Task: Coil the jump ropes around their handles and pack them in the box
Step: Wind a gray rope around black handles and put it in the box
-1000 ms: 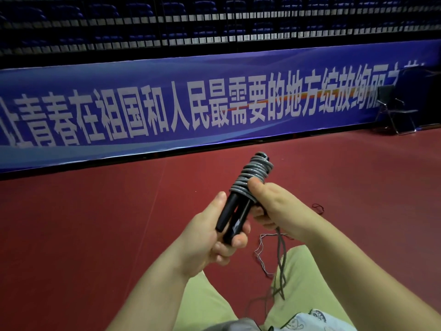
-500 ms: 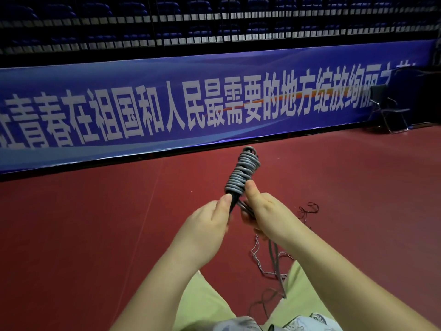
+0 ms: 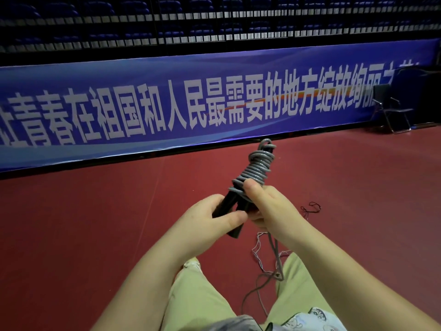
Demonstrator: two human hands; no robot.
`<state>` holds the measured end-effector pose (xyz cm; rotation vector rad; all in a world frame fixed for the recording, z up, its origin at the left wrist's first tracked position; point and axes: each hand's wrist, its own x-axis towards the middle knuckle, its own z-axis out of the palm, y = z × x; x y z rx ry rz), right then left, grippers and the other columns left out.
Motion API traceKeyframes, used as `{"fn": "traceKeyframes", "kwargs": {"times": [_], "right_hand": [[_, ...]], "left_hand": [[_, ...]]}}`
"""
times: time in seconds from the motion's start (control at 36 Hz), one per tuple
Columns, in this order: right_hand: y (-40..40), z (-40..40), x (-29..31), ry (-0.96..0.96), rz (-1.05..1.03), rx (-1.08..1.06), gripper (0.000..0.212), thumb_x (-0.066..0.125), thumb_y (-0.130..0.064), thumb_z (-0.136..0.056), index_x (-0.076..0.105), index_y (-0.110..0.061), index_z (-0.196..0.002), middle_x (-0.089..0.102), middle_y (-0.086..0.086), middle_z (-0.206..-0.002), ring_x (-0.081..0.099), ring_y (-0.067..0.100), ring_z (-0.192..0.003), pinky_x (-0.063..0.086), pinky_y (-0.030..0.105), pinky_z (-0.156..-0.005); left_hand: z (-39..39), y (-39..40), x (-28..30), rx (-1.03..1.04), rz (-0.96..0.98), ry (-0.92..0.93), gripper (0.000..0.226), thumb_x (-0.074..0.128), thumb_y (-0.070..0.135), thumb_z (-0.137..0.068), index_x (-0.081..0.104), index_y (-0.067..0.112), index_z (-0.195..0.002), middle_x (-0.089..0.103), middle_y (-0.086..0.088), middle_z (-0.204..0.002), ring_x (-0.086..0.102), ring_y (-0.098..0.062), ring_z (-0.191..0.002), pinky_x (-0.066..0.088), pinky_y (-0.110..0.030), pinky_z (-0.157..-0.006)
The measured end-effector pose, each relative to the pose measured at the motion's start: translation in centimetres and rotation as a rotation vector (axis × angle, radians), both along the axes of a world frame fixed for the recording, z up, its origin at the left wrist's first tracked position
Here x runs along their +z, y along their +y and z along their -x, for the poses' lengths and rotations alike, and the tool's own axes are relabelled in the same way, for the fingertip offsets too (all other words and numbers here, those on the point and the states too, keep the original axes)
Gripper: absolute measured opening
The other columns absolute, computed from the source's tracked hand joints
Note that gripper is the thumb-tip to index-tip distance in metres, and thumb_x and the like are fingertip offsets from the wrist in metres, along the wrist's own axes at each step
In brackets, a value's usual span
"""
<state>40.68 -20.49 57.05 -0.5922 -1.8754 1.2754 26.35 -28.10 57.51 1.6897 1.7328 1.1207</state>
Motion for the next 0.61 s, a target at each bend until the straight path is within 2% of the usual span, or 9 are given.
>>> {"fn": "traceKeyframes", "kwargs": {"times": [0.06,0.14,0.22,0.31,0.36,0.39,0.47,0.56,0.61], "right_hand": [[-0.3,-0.4,0.3,0.078,0.071,0.073,0.041,0.049,-0.055,-0.075,0.050,-0.017,-0.061,0.028,-0.013,-0.045,0.021,0.002,-0.038,0.019,0.016,-0.041],[-0.2,-0.7,0.2,0.144,0.192,0.131,0.036,0.055,-0.055,-0.065,0.056,-0.019,-0.058,0.033,-0.008,-0.042,0.025,0.003,-0.034,0.017,0.016,-0.038],[-0.1,-1.0,0.3,0.186,0.226,0.172,0.068,0.071,-0.071,-0.048,0.049,-0.011,-0.070,0.037,-0.006,-0.041,0.030,0.004,-0.032,0.021,0.016,-0.037],[0.1,-1.0,0.4,0.116,0.130,0.080,0.060,0.050,-0.071,-0.066,0.048,-0.012,-0.071,0.039,-0.004,-0.042,0.031,0.006,-0.036,0.022,0.021,-0.042],[0.5,-0.9,0.5,0.044,0.047,0.034,0.066,0.041,-0.075,-0.065,0.047,-0.009,-0.071,0.031,0.007,-0.049,0.024,0.010,-0.042,0.016,0.028,-0.047],[0.9,-0.8,0.3,0.000,-0.013,-0.001,0.067,0.038,-0.076,-0.067,0.047,-0.009,-0.070,0.030,0.008,-0.052,0.022,0.010,-0.044,0.014,0.030,-0.049],[1.7,-0.7,-0.6,-0.091,-0.154,-0.129,0.060,0.035,-0.071,-0.077,0.044,-0.014,-0.064,0.030,-0.012,-0.049,0.024,0.007,-0.047,0.018,0.031,-0.053],[1.8,-0.4,-1.4,-0.117,-0.183,-0.156,0.074,0.032,-0.073,-0.079,0.045,0.000,-0.068,0.031,-0.006,-0.058,0.027,0.013,-0.056,0.022,0.037,-0.059],[1.8,-0.2,-1.6,-0.143,-0.189,-0.169,0.070,0.031,-0.067,-0.085,0.043,0.000,-0.068,0.031,-0.005,-0.058,0.028,0.014,-0.056,0.023,0.036,-0.059]], "left_hand": [[0.2,-0.3,0.0,-0.202,0.077,-0.209,0.063,0.061,0.068,-0.060,0.065,0.017,-0.097,0.060,0.000,-0.077,0.053,-0.015,-0.069,0.044,-0.035,-0.069],[0.3,-0.7,-0.4,-0.586,0.262,-0.653,0.074,0.061,0.074,-0.071,0.066,0.011,-0.110,0.067,-0.012,-0.095,0.062,-0.025,-0.079,0.051,-0.033,-0.072],[-0.1,-0.7,-0.6,-0.816,0.403,-0.945,0.075,0.050,0.068,-0.084,0.056,0.004,-0.123,0.066,-0.011,-0.098,0.064,-0.020,-0.076,0.052,-0.036,-0.075],[-0.7,-0.4,-0.3,-0.721,0.455,-0.995,0.067,0.041,0.067,-0.081,0.069,0.009,-0.100,0.060,-0.003,-0.078,0.051,-0.012,-0.057,0.046,-0.029,-0.061],[-0.8,-0.3,-0.2,-0.646,0.483,-1.009,0.065,0.037,0.068,-0.083,0.069,0.011,-0.090,0.056,0.000,-0.071,0.042,-0.008,-0.050,0.038,-0.024,-0.053],[-0.8,-0.3,0.0,-0.615,0.494,-1.011,0.064,0.036,0.068,-0.084,0.067,0.012,-0.090,0.054,0.001,-0.071,0.039,-0.007,-0.049,0.035,-0.021,-0.051],[-0.8,-0.5,0.1,-0.501,0.493,-0.934,0.059,0.036,0.066,-0.082,0.057,0.013,-0.095,0.053,0.000,-0.072,0.034,-0.006,-0.049,0.031,-0.018,-0.048],[-0.9,-0.6,0.0,-0.391,0.465,-0.845,0.058,0.039,0.064,-0.078,0.054,0.012,-0.098,0.053,-0.002,-0.072,0.032,-0.007,-0.050,0.030,-0.018,-0.047],[-0.7,-0.5,-0.3,-0.335,0.436,-0.795,0.058,0.039,0.063,-0.077,0.054,0.011,-0.099,0.052,-0.002,-0.072,0.032,-0.008,-0.051,0.029,-0.018,-0.047]]}}
